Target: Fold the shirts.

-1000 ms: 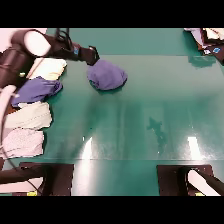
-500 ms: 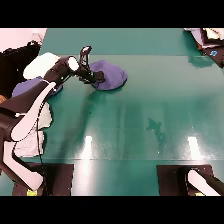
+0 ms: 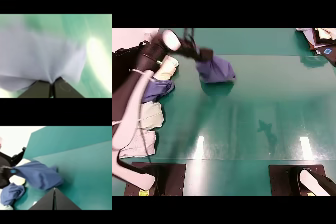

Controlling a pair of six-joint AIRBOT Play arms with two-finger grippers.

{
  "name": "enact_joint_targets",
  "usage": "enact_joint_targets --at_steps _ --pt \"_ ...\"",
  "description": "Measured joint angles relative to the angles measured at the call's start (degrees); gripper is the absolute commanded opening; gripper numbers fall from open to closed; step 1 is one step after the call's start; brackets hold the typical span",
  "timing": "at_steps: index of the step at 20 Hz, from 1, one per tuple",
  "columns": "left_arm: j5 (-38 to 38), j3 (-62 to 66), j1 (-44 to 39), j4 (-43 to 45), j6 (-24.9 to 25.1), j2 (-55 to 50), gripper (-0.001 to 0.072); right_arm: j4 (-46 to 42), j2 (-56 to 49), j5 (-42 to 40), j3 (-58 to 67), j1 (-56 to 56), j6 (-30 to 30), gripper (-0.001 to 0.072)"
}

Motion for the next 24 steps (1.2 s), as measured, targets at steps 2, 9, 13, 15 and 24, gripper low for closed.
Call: enact_joint_targets --at_steps 2,9,13,15,24 --pt "-2.5 2.6 -0.1 1.1 2.0 6.3 0.0020 0.1 2.3 -1.3 0.0 0.0 0.0 0.0015" --pt "-15.2 1.6 -11.2 2.2 5.1 18.4 0.0023 0.1 9.6 -4.4 0.0 0.0 -1.6 0.0015" --pt "-13.9 -10.3 -21.3 2.2 7.5 18.1 0.0438 0.0 12.1 -4.7 0.0 0.0 -1.8 0.0015" --pt "-11.2 -16.1 -24.1 2.3 8.0 16.7 0.0606 0.1 12.8 -4.4 0.0 0.0 -1.9 0.0015" --pt "-18.8 -25.4 -12.4 4.7 3.1 17.0 0.0602 0.1 13.4 -1.7 0.0 0.0 -2.0 0.0015"
